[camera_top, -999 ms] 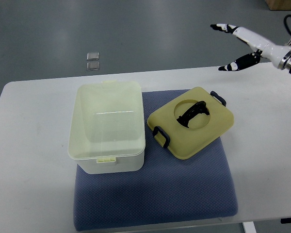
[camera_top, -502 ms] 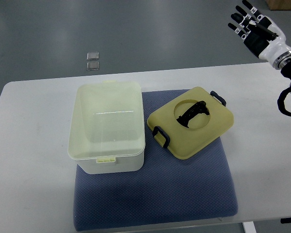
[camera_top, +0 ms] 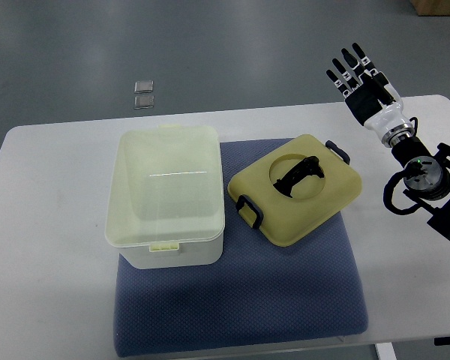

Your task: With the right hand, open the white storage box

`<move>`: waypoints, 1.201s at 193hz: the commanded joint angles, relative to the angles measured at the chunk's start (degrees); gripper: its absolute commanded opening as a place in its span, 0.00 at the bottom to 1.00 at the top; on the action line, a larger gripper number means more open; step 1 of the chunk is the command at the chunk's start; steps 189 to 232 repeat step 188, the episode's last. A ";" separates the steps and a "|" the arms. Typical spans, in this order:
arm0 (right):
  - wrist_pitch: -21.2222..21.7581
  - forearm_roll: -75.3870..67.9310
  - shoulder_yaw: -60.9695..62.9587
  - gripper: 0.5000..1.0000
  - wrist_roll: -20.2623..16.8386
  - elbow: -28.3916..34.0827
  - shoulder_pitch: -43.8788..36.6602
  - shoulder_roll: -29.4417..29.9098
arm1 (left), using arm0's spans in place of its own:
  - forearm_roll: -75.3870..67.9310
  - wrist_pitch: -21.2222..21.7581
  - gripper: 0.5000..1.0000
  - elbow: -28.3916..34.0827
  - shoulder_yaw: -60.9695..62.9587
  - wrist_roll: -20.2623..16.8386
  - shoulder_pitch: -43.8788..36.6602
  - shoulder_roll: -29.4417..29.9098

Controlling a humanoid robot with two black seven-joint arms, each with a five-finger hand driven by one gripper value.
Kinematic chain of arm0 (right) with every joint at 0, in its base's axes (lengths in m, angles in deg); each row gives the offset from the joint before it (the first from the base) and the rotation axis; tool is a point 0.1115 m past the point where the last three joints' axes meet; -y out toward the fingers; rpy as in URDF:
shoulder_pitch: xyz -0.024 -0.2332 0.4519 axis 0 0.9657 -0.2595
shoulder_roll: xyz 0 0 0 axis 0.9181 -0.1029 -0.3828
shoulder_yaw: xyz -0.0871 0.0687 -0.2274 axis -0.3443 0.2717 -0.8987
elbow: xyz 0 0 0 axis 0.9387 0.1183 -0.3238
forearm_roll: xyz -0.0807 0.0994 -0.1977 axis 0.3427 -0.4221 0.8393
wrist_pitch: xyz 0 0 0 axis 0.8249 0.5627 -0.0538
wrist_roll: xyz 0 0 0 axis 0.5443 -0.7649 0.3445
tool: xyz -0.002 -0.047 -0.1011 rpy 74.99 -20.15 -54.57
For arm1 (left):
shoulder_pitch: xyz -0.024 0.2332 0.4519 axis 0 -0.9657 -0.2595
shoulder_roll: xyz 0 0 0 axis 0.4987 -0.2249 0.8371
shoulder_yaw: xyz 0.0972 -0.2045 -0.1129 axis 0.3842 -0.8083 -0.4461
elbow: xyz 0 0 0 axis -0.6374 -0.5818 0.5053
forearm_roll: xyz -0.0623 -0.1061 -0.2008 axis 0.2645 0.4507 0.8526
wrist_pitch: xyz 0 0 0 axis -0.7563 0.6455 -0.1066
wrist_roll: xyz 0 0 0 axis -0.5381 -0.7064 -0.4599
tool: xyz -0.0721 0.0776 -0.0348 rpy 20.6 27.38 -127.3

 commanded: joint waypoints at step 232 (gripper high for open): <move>-4.31 -8.05 0.02 0.88 -4.74 -10.99 -7.48 5.04 | 0.01 0.01 1.00 0.00 0.01 0.00 0.00 0.00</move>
